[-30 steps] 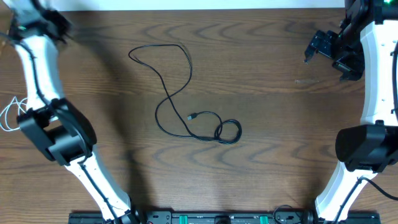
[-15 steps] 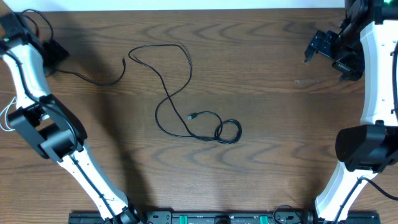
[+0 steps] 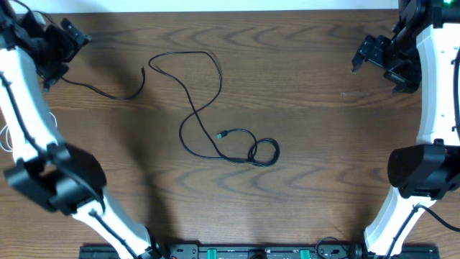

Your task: Untangle cables

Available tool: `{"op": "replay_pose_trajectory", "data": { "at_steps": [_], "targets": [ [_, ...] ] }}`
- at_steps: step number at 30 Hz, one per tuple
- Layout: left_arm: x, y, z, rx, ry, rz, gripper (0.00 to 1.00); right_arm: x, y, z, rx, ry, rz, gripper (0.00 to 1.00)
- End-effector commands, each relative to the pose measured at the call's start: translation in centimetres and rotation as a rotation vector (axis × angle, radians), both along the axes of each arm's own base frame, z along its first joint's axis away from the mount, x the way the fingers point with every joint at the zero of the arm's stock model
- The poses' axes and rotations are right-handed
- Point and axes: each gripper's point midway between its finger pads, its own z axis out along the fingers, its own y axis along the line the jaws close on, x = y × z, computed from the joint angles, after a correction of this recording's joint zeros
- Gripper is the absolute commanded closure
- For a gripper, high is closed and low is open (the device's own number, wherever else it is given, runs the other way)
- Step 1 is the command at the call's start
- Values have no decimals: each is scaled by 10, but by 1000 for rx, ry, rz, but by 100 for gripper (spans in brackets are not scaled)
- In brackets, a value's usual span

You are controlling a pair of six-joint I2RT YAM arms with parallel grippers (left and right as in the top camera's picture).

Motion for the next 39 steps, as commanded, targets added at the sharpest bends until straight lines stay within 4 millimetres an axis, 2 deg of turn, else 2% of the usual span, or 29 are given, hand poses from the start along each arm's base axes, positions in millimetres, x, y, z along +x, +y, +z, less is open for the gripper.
{"op": "replay_pose_trajectory", "data": {
  "at_steps": [1,3,4,5,8,12,19,27,34,36,39],
  "targets": [
    [-16,-57,42,-79,-53,-119,1,-2,2,2,-6,-4,17,1],
    [-33,-86,58,-83,-39,-166,1,-2,2,2,-6,-4,17,1],
    [-37,-94,62,-83,-39,-180,1,-2,2,2,-6,-4,17,1],
    [-49,-115,77,-76,-54,-222,1,-2,2,2,-6,-4,17,1],
    [-68,-141,94,-73,-63,-272,1,-2,2,2,-6,-4,17,1],
    [-99,-168,104,-73,-29,-323,1,-2,2,2,-6,-4,17,1],
    [-155,-187,94,31,146,-362,1,-2,2,2,-6,-4,17,1],
    [-179,-226,102,46,118,-490,1,-2,2,2,-6,-4,17,1],
    [-202,-270,91,65,160,-656,1,-2,2,2,-6,-4,17,1],
    [-206,-274,81,110,198,-666,2,-2,2,2,-6,-4,17,1],
    [-208,-268,67,199,246,-642,2,-2,2,2,-6,-4,17,1]
  ]
}}
